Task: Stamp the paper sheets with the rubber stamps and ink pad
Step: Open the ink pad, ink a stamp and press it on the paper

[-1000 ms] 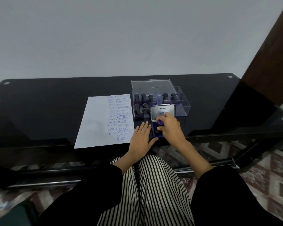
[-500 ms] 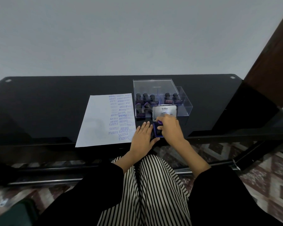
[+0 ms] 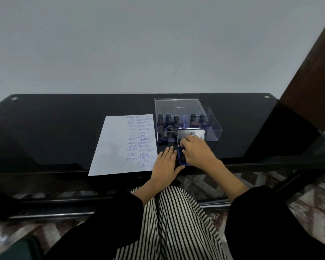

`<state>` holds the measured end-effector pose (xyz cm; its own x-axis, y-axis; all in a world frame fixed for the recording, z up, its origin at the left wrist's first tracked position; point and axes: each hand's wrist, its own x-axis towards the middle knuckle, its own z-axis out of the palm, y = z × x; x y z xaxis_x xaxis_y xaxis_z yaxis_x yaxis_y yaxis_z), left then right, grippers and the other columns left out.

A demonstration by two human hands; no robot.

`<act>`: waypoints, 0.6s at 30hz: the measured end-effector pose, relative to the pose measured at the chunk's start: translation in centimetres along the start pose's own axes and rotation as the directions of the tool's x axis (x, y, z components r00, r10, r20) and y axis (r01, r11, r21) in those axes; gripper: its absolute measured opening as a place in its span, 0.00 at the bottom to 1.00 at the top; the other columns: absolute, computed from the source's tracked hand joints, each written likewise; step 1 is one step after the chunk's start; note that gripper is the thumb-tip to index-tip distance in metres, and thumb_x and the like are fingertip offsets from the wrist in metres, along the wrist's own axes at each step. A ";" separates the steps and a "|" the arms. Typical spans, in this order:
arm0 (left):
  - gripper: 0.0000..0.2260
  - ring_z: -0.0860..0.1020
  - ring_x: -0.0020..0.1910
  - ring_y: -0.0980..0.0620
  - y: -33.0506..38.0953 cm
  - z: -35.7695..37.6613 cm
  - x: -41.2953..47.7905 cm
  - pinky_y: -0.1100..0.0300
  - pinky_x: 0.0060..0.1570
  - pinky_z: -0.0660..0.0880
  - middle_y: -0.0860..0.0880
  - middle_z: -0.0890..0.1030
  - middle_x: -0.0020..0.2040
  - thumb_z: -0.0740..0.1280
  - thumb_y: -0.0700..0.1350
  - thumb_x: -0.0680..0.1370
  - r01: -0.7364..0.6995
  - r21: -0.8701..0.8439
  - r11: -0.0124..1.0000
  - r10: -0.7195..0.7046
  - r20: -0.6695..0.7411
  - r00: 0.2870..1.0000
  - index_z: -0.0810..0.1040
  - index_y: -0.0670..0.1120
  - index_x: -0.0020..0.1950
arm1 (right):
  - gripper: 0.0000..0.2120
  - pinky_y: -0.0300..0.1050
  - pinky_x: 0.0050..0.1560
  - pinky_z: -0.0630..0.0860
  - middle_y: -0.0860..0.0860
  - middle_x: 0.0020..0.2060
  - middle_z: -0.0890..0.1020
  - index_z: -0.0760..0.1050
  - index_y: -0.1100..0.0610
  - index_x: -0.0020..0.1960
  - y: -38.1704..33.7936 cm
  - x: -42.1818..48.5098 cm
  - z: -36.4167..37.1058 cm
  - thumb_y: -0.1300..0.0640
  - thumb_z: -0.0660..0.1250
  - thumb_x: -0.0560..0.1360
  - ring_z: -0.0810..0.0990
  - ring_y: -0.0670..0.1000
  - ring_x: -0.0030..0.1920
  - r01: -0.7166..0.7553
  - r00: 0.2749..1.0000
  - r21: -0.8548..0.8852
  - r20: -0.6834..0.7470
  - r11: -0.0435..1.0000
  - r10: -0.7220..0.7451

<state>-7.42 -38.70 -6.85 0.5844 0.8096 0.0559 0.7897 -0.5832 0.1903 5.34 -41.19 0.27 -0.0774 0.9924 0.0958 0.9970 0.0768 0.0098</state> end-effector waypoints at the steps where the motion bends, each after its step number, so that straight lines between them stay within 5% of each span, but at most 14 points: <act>1: 0.30 0.47 0.77 0.51 0.0 0.0 0.0 0.56 0.74 0.44 0.45 0.50 0.78 0.50 0.59 0.80 0.001 0.004 1.000 -0.001 0.001 1.000 0.50 0.42 0.76 | 0.13 0.51 0.57 0.69 0.55 0.58 0.72 0.68 0.59 0.61 0.0 0.1 0.5 0.57 0.57 0.78 0.70 0.56 0.59 0.004 1.000 -0.038 -0.009 0.999 -0.004; 8: 0.30 0.46 0.77 0.49 0.3 0.2 -0.1 0.54 0.75 0.42 0.44 0.49 0.78 0.49 0.57 0.81 0.008 0.034 0.999 -0.008 -0.001 1.000 0.48 0.41 0.76 | 0.13 0.49 0.36 0.74 0.53 0.39 0.76 0.72 0.57 0.43 -0.3 -0.1 3.7 0.56 0.49 0.72 0.76 0.54 0.37 -0.066 0.949 -0.086 -0.315 0.994 0.036; 18: 0.30 0.45 0.77 0.48 0.4 0.5 -0.1 0.54 0.74 0.42 0.43 0.47 0.78 0.47 0.58 0.81 0.012 0.089 0.996 -0.012 -0.003 1.000 0.46 0.41 0.76 | 0.05 0.40 0.33 0.63 0.52 0.39 0.75 0.66 0.55 0.44 0.1 -1.0 6.1 0.58 0.52 0.75 0.74 0.51 0.35 -0.028 0.858 0.006 -0.513 1.000 0.027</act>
<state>-7.08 -39.07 -7.25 0.5746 0.8165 0.0567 0.8100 -0.5773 0.1030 5.51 -41.56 -5.93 -0.0402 0.8039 0.5934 0.9988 0.0493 0.0009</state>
